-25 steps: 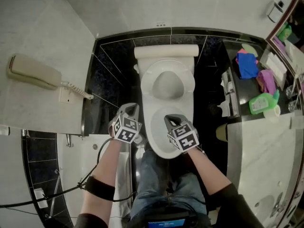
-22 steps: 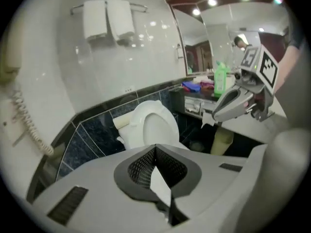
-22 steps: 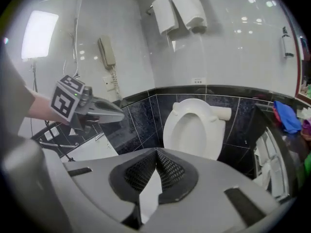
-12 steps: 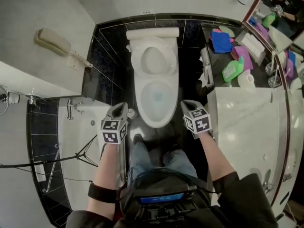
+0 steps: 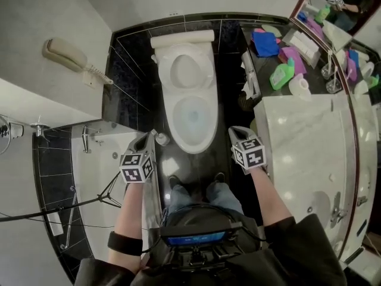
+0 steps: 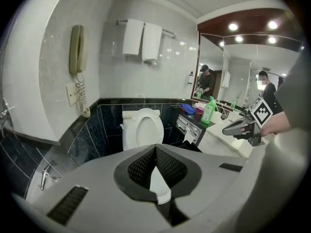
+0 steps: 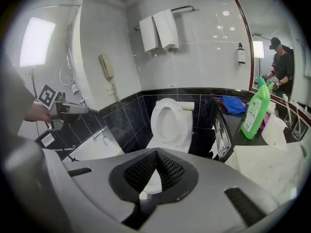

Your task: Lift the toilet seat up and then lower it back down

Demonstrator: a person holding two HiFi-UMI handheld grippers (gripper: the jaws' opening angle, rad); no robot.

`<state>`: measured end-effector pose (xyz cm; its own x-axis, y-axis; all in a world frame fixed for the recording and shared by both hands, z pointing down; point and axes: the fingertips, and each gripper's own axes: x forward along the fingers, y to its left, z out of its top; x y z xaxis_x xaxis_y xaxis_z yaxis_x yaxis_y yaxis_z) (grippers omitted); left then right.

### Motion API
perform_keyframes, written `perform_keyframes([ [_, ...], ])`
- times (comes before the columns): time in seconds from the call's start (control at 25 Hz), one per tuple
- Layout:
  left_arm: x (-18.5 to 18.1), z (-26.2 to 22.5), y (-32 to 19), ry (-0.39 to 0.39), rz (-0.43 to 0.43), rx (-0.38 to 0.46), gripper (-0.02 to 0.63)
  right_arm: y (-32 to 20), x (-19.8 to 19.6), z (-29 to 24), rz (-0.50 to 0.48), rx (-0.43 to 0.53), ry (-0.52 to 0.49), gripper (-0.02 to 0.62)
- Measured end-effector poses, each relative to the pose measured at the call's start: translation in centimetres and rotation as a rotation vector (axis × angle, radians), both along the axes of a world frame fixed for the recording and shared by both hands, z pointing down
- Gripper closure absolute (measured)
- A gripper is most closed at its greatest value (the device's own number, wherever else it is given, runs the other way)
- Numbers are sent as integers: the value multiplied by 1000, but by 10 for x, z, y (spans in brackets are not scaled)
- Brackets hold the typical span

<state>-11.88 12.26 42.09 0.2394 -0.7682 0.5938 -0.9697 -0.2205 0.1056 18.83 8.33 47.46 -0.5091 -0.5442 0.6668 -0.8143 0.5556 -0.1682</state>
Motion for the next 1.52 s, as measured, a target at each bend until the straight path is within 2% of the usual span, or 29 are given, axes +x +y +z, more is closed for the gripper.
perform_keyframes([
  [0.56, -33, 15, 31, 0, 52, -38, 600, 41, -40, 5, 40, -38, 13, 591],
  [0.84, -30, 19, 39, 1, 61, -47, 601, 48, -48, 6, 27, -44, 8, 591],
  [1.52, -7, 19, 40, -6, 101, -50, 600, 52, -34, 13, 30, -51, 16, 591],
])
